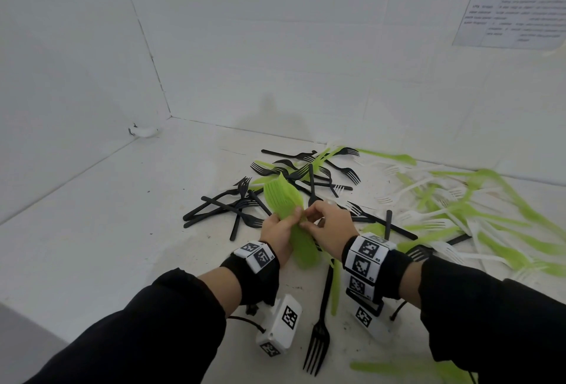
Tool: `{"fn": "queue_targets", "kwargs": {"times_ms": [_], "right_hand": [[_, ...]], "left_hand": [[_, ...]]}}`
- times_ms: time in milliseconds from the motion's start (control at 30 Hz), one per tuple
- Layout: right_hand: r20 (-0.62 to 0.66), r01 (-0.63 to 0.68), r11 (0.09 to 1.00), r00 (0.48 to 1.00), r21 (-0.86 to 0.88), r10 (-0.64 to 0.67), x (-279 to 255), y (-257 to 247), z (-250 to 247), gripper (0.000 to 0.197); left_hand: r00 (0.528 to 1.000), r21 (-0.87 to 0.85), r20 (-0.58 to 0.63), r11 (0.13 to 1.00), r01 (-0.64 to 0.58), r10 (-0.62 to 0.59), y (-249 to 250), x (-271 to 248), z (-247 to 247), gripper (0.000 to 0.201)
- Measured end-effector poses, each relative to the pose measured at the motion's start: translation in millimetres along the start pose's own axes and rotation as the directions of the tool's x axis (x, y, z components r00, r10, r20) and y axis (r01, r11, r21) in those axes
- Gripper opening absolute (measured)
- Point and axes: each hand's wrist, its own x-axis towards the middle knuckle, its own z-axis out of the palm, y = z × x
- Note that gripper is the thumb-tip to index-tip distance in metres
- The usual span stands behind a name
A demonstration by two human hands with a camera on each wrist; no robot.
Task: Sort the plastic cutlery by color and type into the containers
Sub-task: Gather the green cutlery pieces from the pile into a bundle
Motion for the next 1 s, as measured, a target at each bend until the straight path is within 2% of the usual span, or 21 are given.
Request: {"fn": "queue_targets", "kwargs": {"times_ms": [100,200,267,400,500,567,667,833,933,1000], "right_hand": [[-0.001,-0.041,0.999,0.999,0.024,0.041,1.2,0.9,0.3,0.021],[-0.048,-0.156,0.982,0.986,0.105,0.162,5.4,2.1,-1.3,0.022],[-0.035,-0.187,0.97,0.98,0.156,0.194,9.0,1.9,-2.5,0.026],[0.003,-0.131,0.989,0.991,0.067,0.131,12.3,-3.6,-2.7,0.02],[0.064,-0.15,0.989,0.987,0.011,0.149,16.9,-5.9,0.1,0.008],[0.097,-0.19,0.98,0.978,0.064,0.184,18.9,-8.8,2.2,0.006],[0.118,-0.208,0.972,0.974,0.105,0.195,19.9,-14.0,4.5,0.014],[0.136,-0.101,0.995,0.985,-0.008,0.101,22.6,-12.0,-2.2,0.007],[0.165,-0.136,0.99,0.978,0.037,0.128,27.8,-10.8,-9.2,0.022],[0.189,-0.115,0.993,0.976,0.005,0.112,34.2,-12.8,-15.2,0.056]], "left_hand": [[1.0,0.015,0.012,1.0,-0.01,0.01,-0.2,0.1,0.2,0.004],[1.0,0.029,-0.002,1.0,-0.012,0.012,2.1,-1.1,0.3,0.004],[1.0,0.04,0.009,0.999,-0.008,0.008,2.7,-2.1,0.2,0.004],[0.999,0.026,0.031,1.0,0.008,-0.008,5.0,-5.9,4.9,0.018],[1.0,0.0,0.01,1.0,0.03,-0.03,8.6,-7.3,6.4,0.026],[1.0,-0.008,0.012,1.0,0.026,-0.026,10.2,-6.8,4.2,0.021],[0.999,-0.02,0.023,0.999,0.025,-0.025,13.0,-7.0,1.1,0.019],[0.996,0.026,0.087,0.999,0.032,-0.034,19.8,-10.1,-3.8,0.007],[0.995,0.074,0.099,0.997,0.025,-0.033,19.9,-8.6,-7.0,0.005],[0.994,0.084,0.096,0.996,0.034,-0.042,18.8,-8.1,-6.3,0.005]]}}
